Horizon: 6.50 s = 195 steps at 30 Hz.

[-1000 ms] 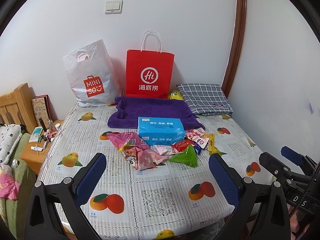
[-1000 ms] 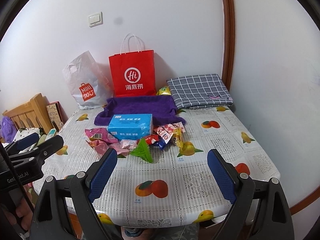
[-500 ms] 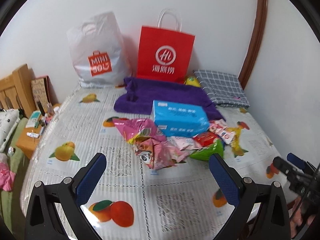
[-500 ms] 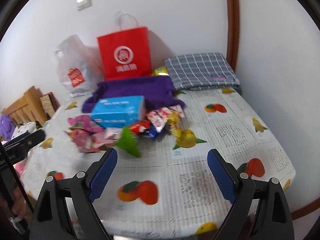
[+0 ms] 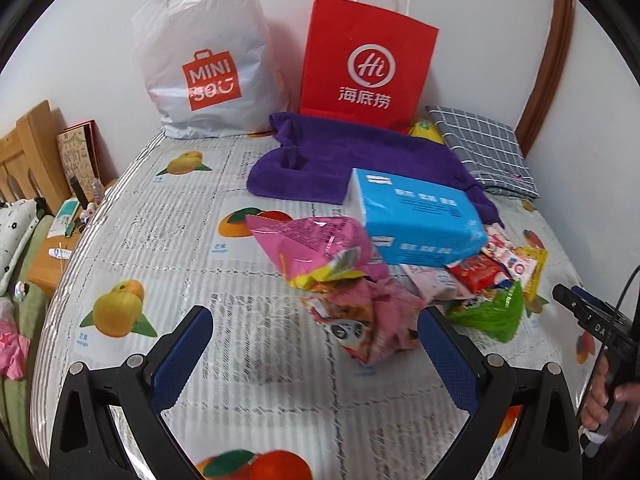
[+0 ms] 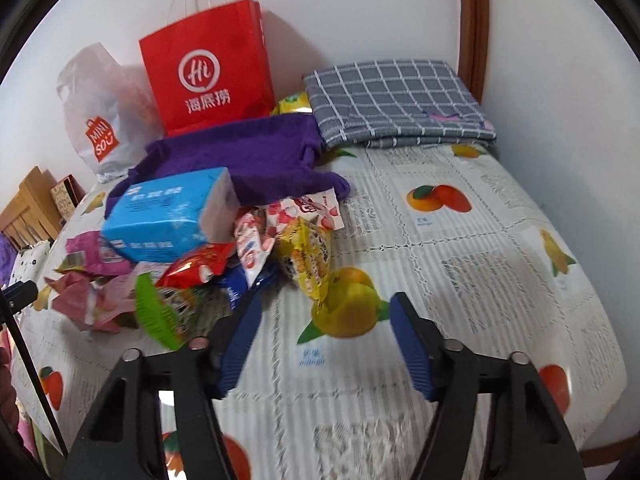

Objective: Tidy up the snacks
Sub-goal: 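Reach the left tool to the pink snack bag while the right tool reaches the yellow triangle packet, then lift the pink bag with the left tool while the right tool lifts the yellow packet, then lower both packets onto the purple towel and open both tools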

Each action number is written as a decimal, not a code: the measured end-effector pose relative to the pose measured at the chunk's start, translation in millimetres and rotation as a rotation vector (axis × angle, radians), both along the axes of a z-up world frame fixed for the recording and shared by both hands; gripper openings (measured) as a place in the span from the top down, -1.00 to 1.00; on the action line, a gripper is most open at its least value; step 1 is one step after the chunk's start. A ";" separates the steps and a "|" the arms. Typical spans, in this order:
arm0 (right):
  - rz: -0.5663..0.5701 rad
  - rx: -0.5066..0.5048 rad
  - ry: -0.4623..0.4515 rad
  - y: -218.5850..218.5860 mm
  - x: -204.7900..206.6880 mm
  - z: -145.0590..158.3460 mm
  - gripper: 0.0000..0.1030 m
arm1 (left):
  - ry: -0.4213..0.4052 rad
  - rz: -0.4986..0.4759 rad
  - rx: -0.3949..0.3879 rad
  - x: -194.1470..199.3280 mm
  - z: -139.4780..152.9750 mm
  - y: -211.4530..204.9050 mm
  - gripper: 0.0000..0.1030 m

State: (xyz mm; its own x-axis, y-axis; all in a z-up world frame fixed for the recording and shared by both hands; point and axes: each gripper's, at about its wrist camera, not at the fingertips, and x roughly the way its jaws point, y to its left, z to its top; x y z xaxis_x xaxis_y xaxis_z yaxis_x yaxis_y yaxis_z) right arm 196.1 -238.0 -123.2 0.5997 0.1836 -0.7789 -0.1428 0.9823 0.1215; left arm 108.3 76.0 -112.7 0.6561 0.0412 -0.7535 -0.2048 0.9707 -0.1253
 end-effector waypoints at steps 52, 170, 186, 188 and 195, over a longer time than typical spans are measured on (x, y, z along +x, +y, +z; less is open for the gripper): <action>0.073 -0.005 0.000 7.1 8.9 -32.4 0.12 | 0.056 -0.052 -0.093 28.3 -29.3 -4.3 -0.97; 0.170 0.031 0.183 122.6 290.6 -41.4 0.14 | 0.167 -0.131 -0.148 308.2 -26.8 48.8 0.01; 0.205 0.071 0.170 123.6 279.5 -19.5 -0.25 | 0.206 -0.153 -0.155 315.9 -44.1 36.3 -0.04; 0.201 0.078 0.144 119.9 276.5 -9.4 -0.28 | 0.213 -0.159 -0.159 316.5 -44.0 35.1 -0.16; 0.175 0.104 0.065 105.7 273.6 22.2 -0.28 | 0.203 -0.149 -0.089 314.1 -35.3 29.3 -0.42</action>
State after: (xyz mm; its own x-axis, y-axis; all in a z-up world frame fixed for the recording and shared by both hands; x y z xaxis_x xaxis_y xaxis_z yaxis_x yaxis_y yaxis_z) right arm 469.7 -132.3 -101.0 0.5012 0.3619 -0.7861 -0.2984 0.9249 0.2356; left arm 422.5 105.3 -148.0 0.4854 -0.1169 -0.8664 -0.0902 0.9790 -0.1827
